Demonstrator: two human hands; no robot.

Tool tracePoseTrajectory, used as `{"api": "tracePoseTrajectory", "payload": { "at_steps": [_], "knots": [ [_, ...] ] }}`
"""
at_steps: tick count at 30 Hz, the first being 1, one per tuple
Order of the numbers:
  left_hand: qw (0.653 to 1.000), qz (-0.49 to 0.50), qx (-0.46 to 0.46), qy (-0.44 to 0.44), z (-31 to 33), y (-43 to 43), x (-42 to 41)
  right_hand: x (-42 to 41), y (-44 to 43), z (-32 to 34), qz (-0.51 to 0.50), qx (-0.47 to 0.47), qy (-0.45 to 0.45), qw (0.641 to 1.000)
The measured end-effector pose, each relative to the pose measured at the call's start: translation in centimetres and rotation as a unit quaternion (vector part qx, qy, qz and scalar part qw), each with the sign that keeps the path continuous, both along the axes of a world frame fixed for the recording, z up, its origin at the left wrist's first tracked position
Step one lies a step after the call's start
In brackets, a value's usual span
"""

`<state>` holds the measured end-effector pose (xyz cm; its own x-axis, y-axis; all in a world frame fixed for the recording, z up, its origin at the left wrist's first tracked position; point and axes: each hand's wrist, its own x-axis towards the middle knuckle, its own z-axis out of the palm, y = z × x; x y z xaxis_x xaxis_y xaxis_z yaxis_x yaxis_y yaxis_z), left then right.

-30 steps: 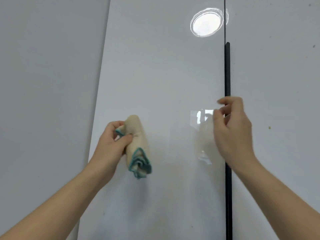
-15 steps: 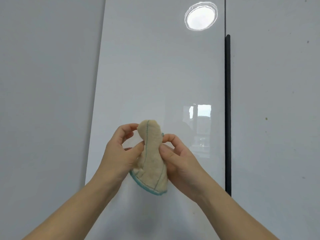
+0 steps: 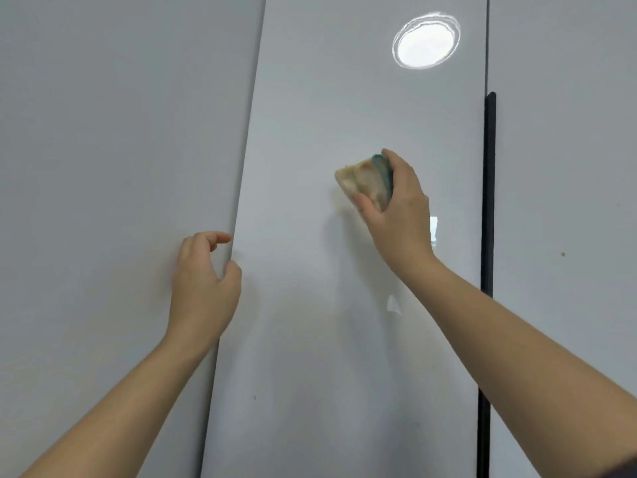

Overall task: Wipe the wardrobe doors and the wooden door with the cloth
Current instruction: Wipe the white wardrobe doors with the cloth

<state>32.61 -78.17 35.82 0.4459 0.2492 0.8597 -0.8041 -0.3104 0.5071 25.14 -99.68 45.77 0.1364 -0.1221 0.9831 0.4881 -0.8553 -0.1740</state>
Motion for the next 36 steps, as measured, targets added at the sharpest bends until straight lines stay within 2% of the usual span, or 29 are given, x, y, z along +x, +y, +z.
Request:
{"api": "tracePoseTrajectory", "payload": {
  "at_steps": [4,7,8,12,15,17,19,20,23,25,28,36],
  "knots": [
    [0.997,0.033,0.062,-0.016,-0.6,-0.9,0.5,2.1,-0.7,1.5,-0.041,-0.083,-0.038,0.995],
    [0.982,0.083,0.16,-0.048,-0.1,-1.2,1.7,4.5,0.0,3.2,-0.066,-0.149,-0.05,0.985],
    [0.968,0.15,0.185,-0.084,2.4,3.0,3.9,7.1,4.8,7.0,-0.058,-0.172,-0.082,0.98],
    [0.892,0.308,0.314,-0.108,2.4,3.5,6.0,9.9,8.1,9.4,-0.038,-0.215,-0.051,0.974],
    [0.834,0.382,0.365,-0.16,0.2,2.3,6.3,11.4,9.1,9.4,-0.059,-0.233,-0.018,0.971],
    [0.795,0.42,0.408,-0.158,-0.1,2.4,6.1,12.1,9.5,9.2,-0.068,-0.234,-0.023,0.97],
    [0.729,0.48,0.468,-0.138,-0.2,2.1,5.3,12.6,9.1,8.7,-0.084,-0.246,-0.044,0.965],
    [0.694,0.515,0.493,-0.1,-0.2,2.1,4.9,13.0,9.0,8.4,-0.084,-0.258,-0.049,0.961],
    [0.604,0.567,0.56,-0.029,0.1,2.0,4.5,13.5,9.0,7.5,-0.067,-0.312,-0.021,0.948],
    [0.543,0.596,0.591,-0.018,0.4,2.1,4.3,13.6,9.1,6.3,-0.053,-0.349,-0.014,0.935],
    [0.521,0.602,0.605,0.0,0.9,2.5,4.0,14.1,9.0,3.3,-0.041,-0.388,-0.023,0.921],
    [0.501,0.635,0.588,0.005,0.3,2.7,3.1,13.9,7.8,-2.5,-0.03,-0.432,-0.022,0.901]
  ]
}}
